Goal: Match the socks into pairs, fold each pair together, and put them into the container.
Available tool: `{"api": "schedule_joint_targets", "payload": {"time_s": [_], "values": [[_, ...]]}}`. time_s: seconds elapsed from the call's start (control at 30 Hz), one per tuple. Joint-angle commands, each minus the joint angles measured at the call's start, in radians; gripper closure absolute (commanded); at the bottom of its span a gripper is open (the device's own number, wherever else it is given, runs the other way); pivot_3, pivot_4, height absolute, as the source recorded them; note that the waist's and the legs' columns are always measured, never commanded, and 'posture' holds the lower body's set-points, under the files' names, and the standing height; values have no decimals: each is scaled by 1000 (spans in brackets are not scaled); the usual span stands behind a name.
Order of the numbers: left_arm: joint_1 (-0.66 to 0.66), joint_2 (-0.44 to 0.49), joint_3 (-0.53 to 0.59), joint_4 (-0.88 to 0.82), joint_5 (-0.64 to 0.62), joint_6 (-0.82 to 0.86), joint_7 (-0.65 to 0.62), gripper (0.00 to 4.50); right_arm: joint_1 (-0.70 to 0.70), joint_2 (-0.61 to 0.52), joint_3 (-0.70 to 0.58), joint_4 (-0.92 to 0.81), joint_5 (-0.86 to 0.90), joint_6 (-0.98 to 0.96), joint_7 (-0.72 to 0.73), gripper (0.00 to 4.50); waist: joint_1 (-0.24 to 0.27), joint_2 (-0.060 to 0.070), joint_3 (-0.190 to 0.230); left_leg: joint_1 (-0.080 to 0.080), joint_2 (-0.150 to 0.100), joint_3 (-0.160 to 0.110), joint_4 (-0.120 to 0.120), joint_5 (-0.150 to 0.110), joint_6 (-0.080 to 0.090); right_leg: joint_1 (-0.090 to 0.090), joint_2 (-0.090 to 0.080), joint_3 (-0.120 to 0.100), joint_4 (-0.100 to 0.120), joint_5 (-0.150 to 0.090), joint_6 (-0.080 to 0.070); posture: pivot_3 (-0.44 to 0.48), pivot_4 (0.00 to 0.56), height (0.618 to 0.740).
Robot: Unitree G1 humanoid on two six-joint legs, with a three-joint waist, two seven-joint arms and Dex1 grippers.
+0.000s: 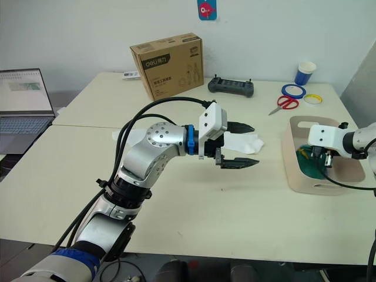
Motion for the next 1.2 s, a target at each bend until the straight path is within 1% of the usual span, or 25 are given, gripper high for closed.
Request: {"api": "schedule_joint_targets", "payload": {"time_s": [0.03,0.23,0.37,0.47,0.53,0.6,0.63,0.7,0.77,0.8,0.87,0.9,0.93,0.97,1.03,1.13,1.2], "values": [[-7,-1,10,-20,6,-22,-5,0,-13,-31,-42,-9,17,17,7,3471,0,0,0,0,0,0,0,0,0,0,0,0,0,0,0,0,150,740],[-4,4,11,-22,19,-19,2,0,-78,-42,-43,14,-18,27,-42,1325,-3,0,0,0,0,0,0,0,0,0,0,0,1,0,0,0,150,740],[15,27,31,-37,23,-2,21,0,-163,-68,-48,19,-33,32,-48,1325,-3,1,0,0,0,0,0,0,0,-1,0,1,1,0,0,0,150,740],[70,75,64,-78,16,26,43,0,-214,-64,-67,-28,-11,68,-30,1325,-11,1,0,1,0,0,-1,0,0,-1,0,1,1,0,0,0,150,740],[146,118,124,-116,16,41,98,0,-203,1,-123,-156,100,184,3,1325,-21,1,0,1,0,-1,-1,0,0,-1,0,0,2,0,0,0,150,740],[217,162,171,-154,31,40,145,0,-162,81,-179,-307,209,331,4,1325,-29,1,0,4,1,-1,-1,0,0,0,1,1,5,0,-1,0,150,740],[248,181,190,-170,41,41,168,0,-130,120,-199,-374,241,376,-23,1143,-33,0,0,4,1,-1,-1,0,0,0,1,1,6,0,-1,0,150,740],[334,213,250,-208,57,48,236,0,-11,224,-238,-564,333,526,-83,741,-30,0,0,5,3,-4,-1,0,0,1,3,-1,7,0,-1,0,150,740],[411,220,314,-250,63,58,313,0,113,333,-260,-736,369,631,-188,150,-22,-2,-1,6,4,-6,-2,0,0,3,3,-4,7,-1,-1,0,150,740],[449,218,342,-270,64,65,350,0,164,383,-264,-800,361,656,-252,26,-20,-1,-1,6,5,-6,0,0,0,4,3,-4,8,-1,-2,0,150,740],[531,211,385,-309,69,62,407,0,244,486,-281,-897,366,702,-368,26,-10,-1,-1,5,3,-5,-1,0,0,3,1,-4,8,-1,-2,0,150,740],[593,198,407,-332,74,56,443,0,301,536,-281,-937,360,708,-423,26,-5,-1,-1,4,2,-4,0,0,0,2,0,-4,8,-1,-2,0,150,740],[634,189,421,-348,77,51,468,0,339,566,-280,-964,356,713,-458,26,-1,-1,-1,2,1,-3,0,0,-1,1,-1,-3,8,-1,-1,0,150,740],[714,154,439,-377,86,33,519,0,420,607,-266,-984,336,669,-507,26,2,-2,-2,1,1,-2,0,0,-1,0,-2,-2,6,0,0,0,150,740],[817,101,460,-416,99,5,591,0,539,644,-236,-1000,288,580,-576,26,7,-9,-8,1,1,-2,0,0,-1,1,-3,-2,4,0,0,0,150,740],[917,45,473,-442,123,-37,665,0,716,635,-180,-990,227,410,-601,26,13,-10,-7,0,0,-2,0,0,-1,1,-3,-4,3,-1,0,0,150,740],[979,31,462,-449,131,-61,677,0,802,651,-169,-974,220,336,-626,26,7,-10,-8,0,0,-1,-1,0,-1,0,-3,-3,3,-1,0,0,150,740]]}}
